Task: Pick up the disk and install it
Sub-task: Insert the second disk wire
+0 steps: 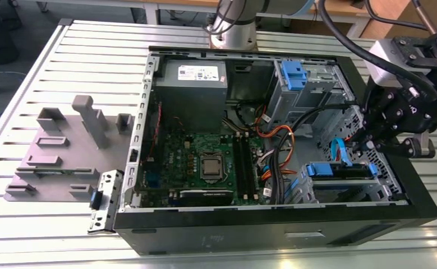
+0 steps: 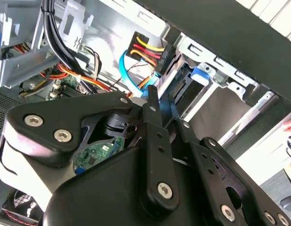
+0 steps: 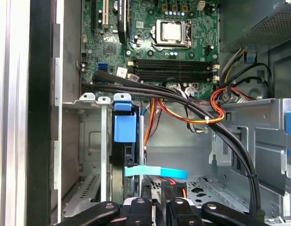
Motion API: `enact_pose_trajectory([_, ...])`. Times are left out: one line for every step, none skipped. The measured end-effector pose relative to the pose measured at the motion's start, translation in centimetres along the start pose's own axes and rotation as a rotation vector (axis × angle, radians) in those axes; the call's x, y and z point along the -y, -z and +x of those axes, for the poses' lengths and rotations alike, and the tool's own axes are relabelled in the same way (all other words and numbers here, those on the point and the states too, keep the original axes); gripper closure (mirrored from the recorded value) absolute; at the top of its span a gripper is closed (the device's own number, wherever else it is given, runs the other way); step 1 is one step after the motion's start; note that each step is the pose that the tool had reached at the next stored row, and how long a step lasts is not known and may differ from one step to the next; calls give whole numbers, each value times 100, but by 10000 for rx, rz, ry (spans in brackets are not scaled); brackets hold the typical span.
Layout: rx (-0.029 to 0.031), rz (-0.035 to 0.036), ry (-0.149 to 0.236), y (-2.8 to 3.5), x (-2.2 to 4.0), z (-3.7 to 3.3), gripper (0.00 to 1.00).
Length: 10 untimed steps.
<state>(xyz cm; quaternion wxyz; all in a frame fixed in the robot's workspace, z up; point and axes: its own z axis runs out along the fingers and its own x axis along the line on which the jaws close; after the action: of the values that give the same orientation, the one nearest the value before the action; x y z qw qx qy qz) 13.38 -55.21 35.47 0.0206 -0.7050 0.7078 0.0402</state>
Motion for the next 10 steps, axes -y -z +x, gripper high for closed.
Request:
enact_pose_trajectory([3, 0, 0, -1, 10, -5, 76])
enact_pose_trajectory([7, 0, 1, -3, 14, -7, 76])
enact_pose_trajectory([7, 0, 1, -3, 14, -7, 76])
enact_pose_trajectory([8, 1, -1, -3, 14, -7, 76])
enact_pose_trajectory([8, 0, -1, -3, 14, -7, 76])
enact_pose_trajectory([9, 0, -1, -3, 15, -7, 76])
enact_pose_trajectory([9, 0, 0, -3, 15, -7, 76])
enact_pose_trajectory([9, 0, 0, -3, 16, -7, 76])
enact_pose_trajectory([9, 0, 0, -3, 16, -7, 75])
enact_pose_trajectory([9, 0, 0, -3, 16, -7, 75])
